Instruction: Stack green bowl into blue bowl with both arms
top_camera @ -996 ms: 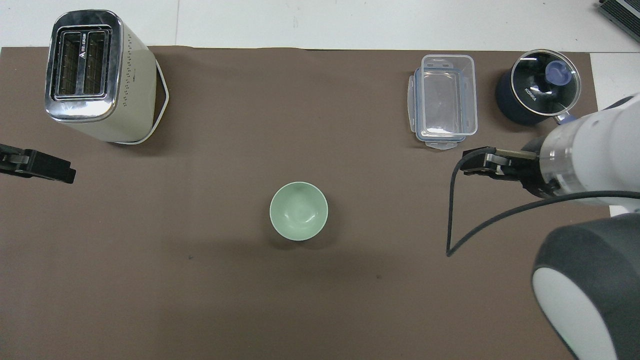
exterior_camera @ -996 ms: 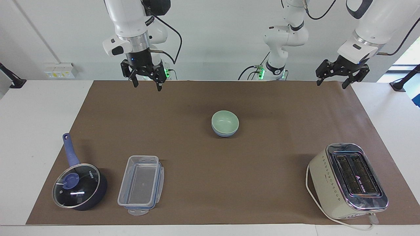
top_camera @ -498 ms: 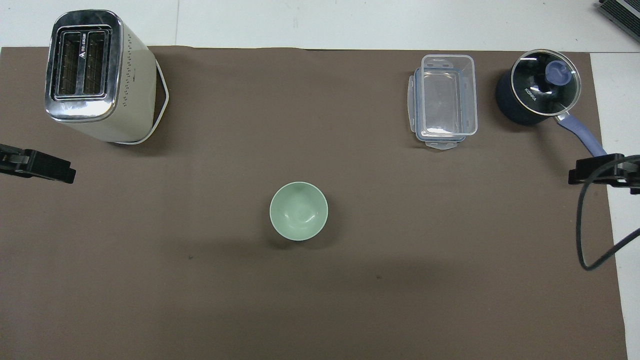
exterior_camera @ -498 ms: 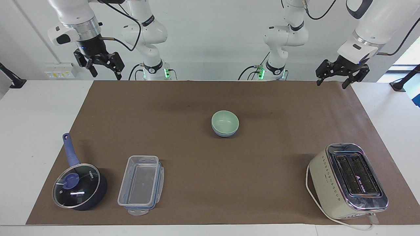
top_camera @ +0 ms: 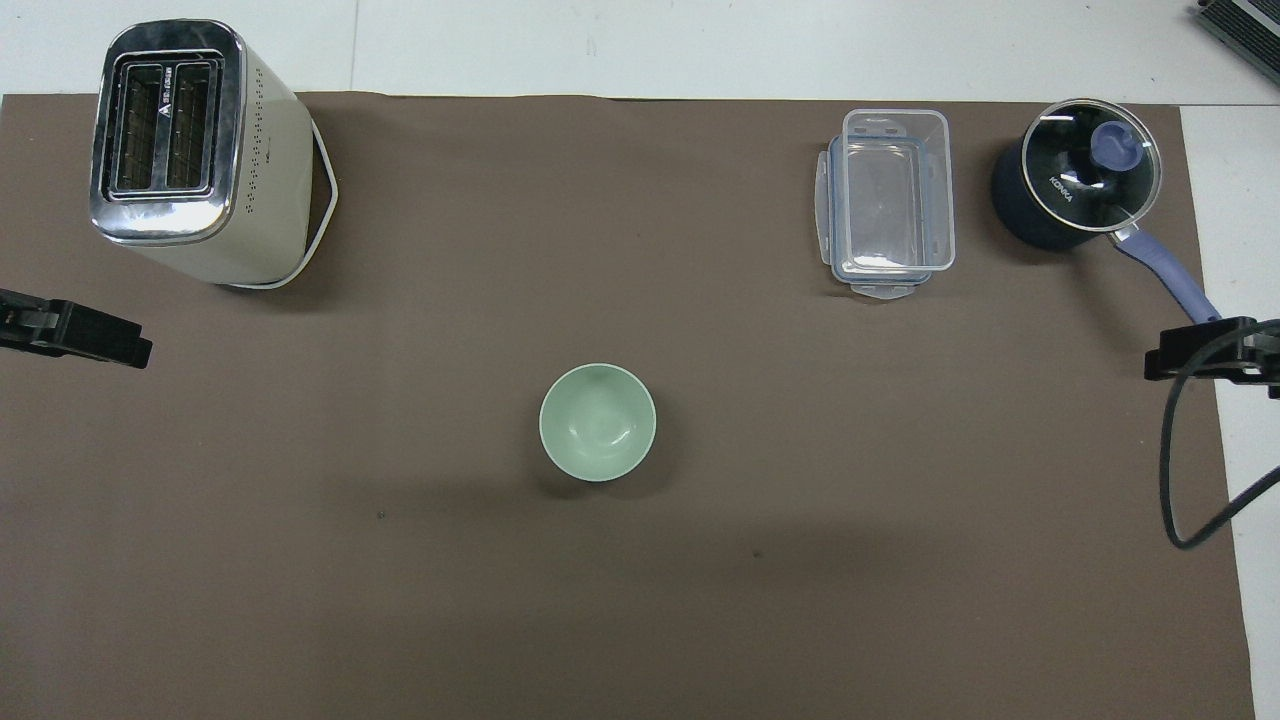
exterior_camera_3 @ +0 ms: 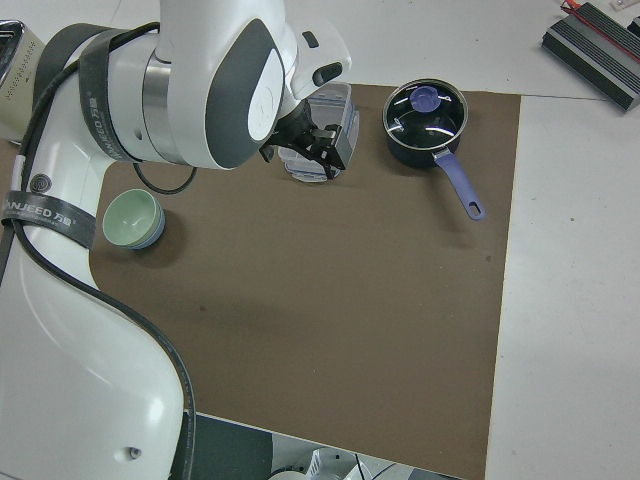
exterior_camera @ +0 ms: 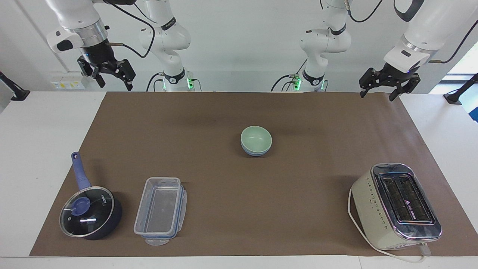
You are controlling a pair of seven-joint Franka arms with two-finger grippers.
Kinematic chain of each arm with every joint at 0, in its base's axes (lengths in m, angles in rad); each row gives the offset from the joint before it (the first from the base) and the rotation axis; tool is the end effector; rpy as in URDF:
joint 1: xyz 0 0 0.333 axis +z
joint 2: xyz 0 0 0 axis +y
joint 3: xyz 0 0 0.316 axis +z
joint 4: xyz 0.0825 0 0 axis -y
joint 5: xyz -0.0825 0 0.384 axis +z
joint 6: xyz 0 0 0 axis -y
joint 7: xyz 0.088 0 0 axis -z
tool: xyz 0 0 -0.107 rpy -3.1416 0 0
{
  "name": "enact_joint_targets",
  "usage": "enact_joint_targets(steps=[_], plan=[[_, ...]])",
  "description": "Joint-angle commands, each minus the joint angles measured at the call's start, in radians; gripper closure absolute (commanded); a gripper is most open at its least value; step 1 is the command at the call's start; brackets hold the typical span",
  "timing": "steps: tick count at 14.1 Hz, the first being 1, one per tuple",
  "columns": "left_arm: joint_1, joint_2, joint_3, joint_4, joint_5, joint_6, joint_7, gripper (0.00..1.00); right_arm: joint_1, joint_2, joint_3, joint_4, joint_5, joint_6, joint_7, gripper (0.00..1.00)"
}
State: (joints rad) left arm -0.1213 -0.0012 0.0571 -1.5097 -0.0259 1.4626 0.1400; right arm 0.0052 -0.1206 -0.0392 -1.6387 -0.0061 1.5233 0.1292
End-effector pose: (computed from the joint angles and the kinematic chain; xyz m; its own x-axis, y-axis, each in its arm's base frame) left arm 0.5419 -0.0378 0.6445 0.9778 -0.2054 -0.0418 -0.2042 -0.9784 0.0321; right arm 0.5112 -0.0194 0.6526 0.9867 -0.1625 0.0052 -0.1625 -0.9867 0.0007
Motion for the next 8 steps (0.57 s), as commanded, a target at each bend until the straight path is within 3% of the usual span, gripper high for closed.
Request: enact_joint_targets(steps=[1,8], plan=[[0.015,-0.006,-0.008,0.009,-0.006,-0.011,-0.004,0.00,-0.021,0.004,0.019,0.022,0.009,-0.066,-0.019,0.00],[0.020,-0.005,-0.010,0.009,-0.006,-0.013,-0.005,0.00,-0.010,0.006,0.024,0.031,-0.014,-0.029,-0.017,0.00]])
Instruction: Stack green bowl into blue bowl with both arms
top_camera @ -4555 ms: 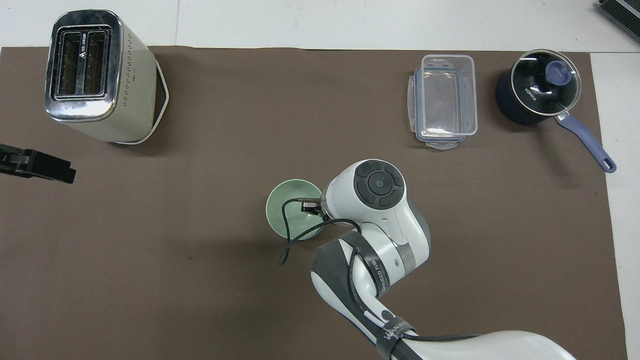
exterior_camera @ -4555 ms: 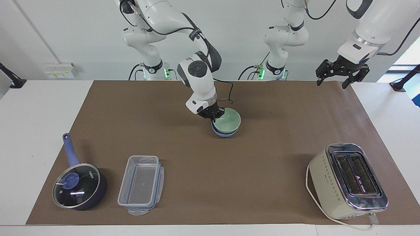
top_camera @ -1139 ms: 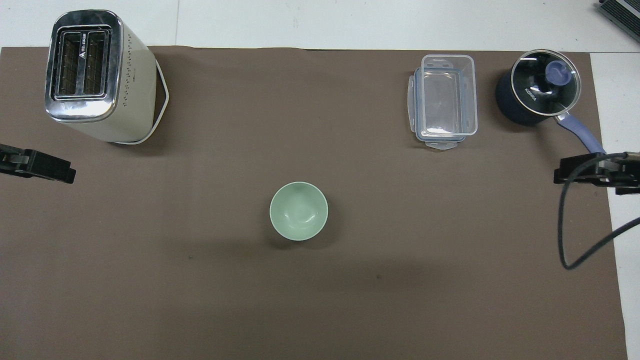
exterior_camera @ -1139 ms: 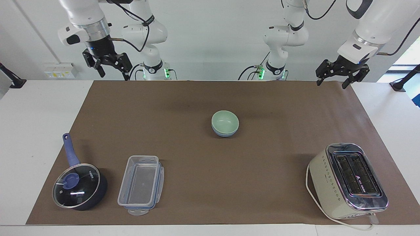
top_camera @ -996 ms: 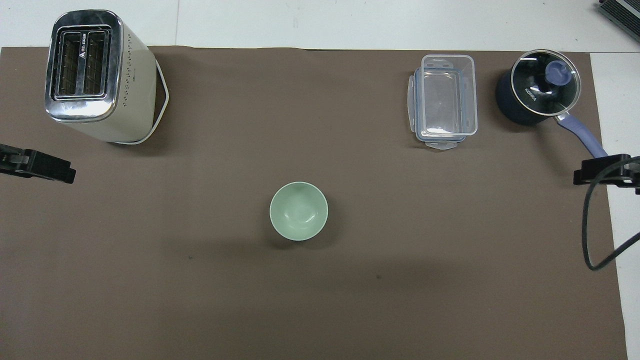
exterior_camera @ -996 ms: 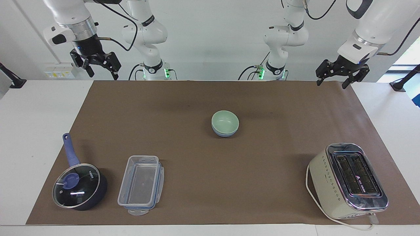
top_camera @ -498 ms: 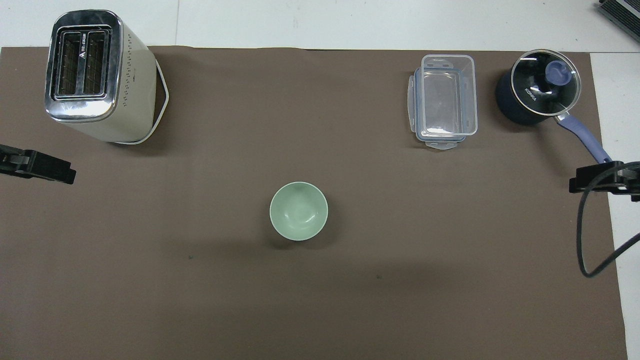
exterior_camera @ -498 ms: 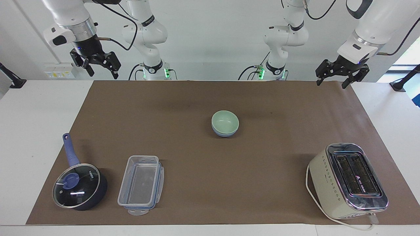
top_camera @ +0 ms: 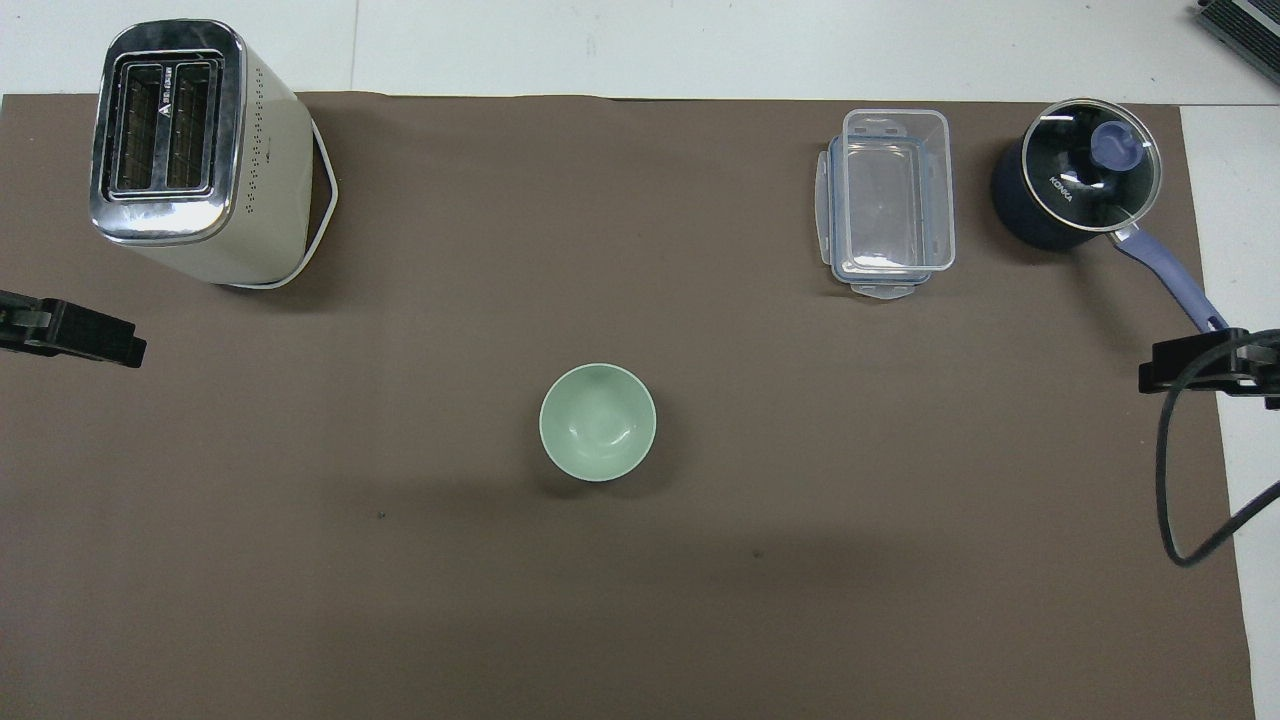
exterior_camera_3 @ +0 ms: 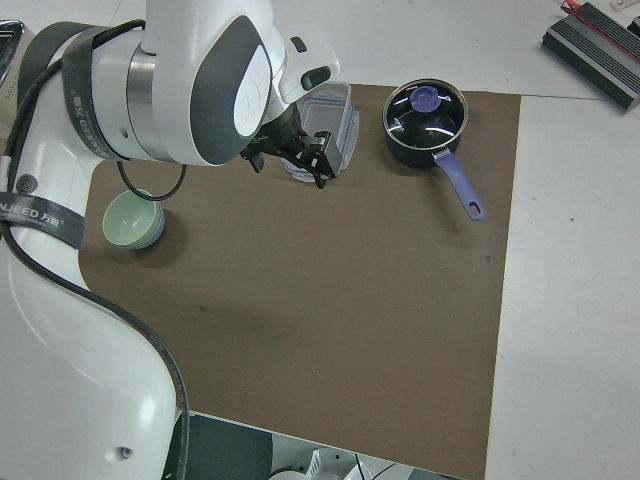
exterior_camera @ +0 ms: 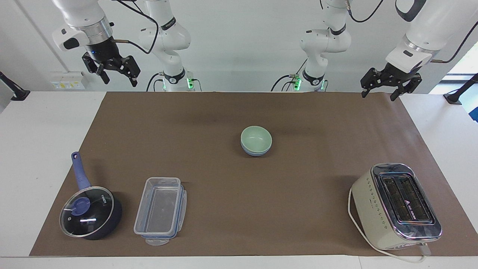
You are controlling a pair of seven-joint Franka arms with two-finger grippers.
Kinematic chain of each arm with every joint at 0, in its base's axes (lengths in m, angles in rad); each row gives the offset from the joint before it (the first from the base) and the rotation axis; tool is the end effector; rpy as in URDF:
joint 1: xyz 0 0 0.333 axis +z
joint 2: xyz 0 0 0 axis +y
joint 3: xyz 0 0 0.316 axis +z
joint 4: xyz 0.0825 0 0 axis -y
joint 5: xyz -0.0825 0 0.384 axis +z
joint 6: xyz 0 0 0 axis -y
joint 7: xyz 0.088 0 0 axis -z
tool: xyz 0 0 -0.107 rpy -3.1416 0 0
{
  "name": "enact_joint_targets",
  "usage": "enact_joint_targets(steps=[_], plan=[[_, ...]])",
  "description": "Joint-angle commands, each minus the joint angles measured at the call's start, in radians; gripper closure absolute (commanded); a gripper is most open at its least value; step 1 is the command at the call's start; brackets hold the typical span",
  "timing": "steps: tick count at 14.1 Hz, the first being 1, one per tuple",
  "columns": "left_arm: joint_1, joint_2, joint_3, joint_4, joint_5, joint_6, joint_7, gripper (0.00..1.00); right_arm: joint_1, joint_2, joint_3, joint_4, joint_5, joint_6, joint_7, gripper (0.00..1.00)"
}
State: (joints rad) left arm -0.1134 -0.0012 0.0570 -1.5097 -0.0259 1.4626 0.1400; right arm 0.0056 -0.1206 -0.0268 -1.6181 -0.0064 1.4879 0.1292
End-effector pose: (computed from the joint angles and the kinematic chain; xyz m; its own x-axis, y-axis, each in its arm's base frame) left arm 0.5422 -0.0336 0.6445 0.9794 -0.1978 -0.0418 -0.1965 -0.9800 0.0321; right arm 0.5076 -0.0124 0.6592 0.9886 -0.1501 -0.0092 -0.1501 -0.9887 0.0044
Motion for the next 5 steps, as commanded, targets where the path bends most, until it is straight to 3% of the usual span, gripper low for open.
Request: enact_joint_targets(steps=[1,5], plan=[[0.012,-0.005,-0.009,0.009,-0.006,-0.011,-0.003,0.00,-0.012,0.006,0.011,0.010,-0.014,0.008,-0.016,0.00],[0.012,-0.005,-0.009,0.009,-0.006,-0.008,-0.002,0.00,-0.013,0.004,0.010,0.001,-0.015,0.029,-0.019,0.00]])
